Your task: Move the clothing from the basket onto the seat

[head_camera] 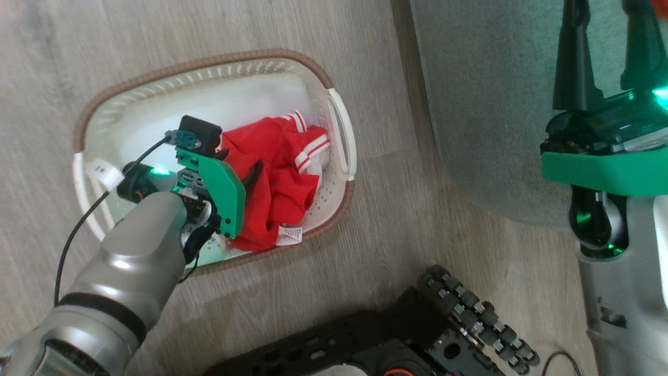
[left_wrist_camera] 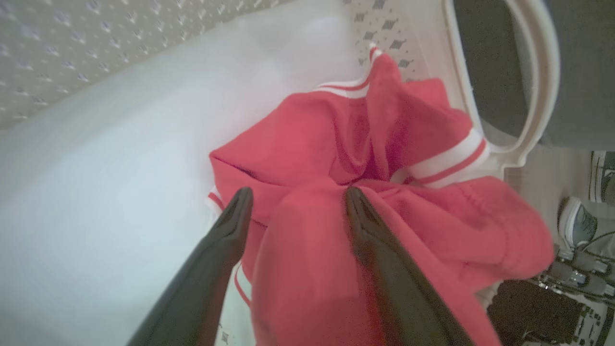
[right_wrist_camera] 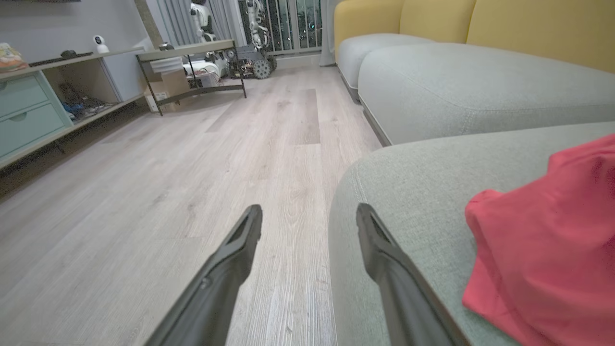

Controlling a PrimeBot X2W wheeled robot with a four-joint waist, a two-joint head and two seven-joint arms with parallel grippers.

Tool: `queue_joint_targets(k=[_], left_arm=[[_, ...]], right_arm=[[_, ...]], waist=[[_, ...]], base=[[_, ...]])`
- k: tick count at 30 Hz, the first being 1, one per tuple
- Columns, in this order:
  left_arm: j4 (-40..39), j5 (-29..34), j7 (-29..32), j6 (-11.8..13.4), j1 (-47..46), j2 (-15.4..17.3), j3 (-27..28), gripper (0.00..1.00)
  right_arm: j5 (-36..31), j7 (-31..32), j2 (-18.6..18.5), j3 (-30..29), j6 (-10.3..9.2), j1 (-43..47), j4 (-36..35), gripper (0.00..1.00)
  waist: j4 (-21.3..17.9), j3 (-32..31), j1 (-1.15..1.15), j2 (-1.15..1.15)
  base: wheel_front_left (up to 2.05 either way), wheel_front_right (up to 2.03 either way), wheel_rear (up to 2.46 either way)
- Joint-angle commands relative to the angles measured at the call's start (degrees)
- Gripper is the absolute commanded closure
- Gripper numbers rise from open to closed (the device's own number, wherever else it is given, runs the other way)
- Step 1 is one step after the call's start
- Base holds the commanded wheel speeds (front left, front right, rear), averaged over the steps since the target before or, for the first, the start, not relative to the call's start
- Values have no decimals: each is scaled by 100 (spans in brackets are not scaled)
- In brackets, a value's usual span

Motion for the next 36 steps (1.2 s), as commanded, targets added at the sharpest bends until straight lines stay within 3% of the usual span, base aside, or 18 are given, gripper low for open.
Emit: queue_joint_targets(k=[1, 20, 21, 22, 23, 30, 36], left_arm=[[-47, -92, 86, -35, -41, 124, -45, 0], [-290, -1303, 1103, -35, -505, 583, -1481, 2], [-296, -1357, 1102, -35, -525, 590, -1526, 24], [-305, -1404, 1089, -35, -544, 596, -1569, 57], [-327, -1450, 1067, -35, -559, 602, -1611, 100], [-451, -1787, 737, -35, -574, 592, -1801, 100], [-509, -2094, 239, -35, -493, 428, -1880, 100]], right_arm=[[-68, -50, 51, 90, -2, 66, -227, 0], [-90, -99, 248, 258, -2, -107, -163, 0], [-98, -101, 248, 258, -2, -111, -151, 0], [-106, -102, 246, 260, -2, -114, -140, 0], [-114, -103, 242, 263, -2, -116, -126, 0], [-134, -108, 213, 238, -2, -134, -60, 0], [-128, -110, 140, 191, -2, -74, 36, 0]], waist=[[-96, 177, -1, 0], [-346, 622, -1, 0], [-344, 616, -1, 0], [-340, 608, -1, 0], [-334, 595, -1, 0], [-252, 347, -1, 0], [-59, -274, -1, 0]], base=[[0, 0, 0], [0, 0, 0], [0, 0, 0], [0, 0, 0], [0, 0, 0], [0, 0, 0], [0, 0, 0]])
